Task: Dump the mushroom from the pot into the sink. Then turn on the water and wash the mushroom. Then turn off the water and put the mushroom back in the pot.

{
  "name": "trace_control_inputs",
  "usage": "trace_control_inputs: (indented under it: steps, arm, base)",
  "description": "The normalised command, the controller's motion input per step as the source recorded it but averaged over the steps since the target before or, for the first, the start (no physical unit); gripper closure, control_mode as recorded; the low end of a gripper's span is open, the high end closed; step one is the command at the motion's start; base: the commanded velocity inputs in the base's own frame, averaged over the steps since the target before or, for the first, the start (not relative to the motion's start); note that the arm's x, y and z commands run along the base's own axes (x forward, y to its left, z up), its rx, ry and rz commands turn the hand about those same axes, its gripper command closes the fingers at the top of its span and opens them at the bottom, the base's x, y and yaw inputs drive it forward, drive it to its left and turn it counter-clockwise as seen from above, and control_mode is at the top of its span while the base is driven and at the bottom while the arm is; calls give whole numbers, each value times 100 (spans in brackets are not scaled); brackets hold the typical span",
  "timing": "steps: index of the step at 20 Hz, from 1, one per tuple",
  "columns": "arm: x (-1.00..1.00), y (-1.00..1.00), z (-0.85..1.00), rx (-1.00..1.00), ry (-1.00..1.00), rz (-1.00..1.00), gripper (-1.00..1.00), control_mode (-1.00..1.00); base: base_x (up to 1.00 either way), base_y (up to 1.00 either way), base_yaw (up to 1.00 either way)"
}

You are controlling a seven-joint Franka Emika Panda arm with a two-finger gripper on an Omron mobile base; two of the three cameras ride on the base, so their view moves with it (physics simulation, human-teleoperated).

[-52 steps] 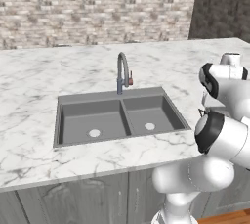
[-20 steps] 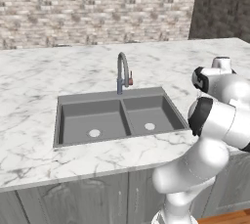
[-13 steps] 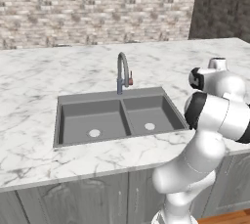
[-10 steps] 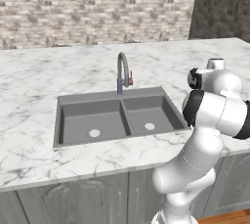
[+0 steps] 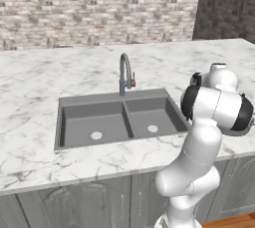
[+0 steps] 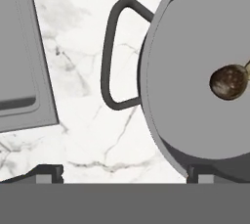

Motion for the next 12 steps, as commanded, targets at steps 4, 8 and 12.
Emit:
trace_control_inputs:
  steps: [4, 8, 12]
  arm:
    - [16, -10, -21, 0, 0, 0, -100, -100]
    - [13, -7, -20, 0, 0, 0, -100, -100]
    - [14, -5, -19, 0, 0, 0, -100, -100]
  base:
    - [0, 0, 0]
    - [0, 0, 0]
    - [0, 0, 0]
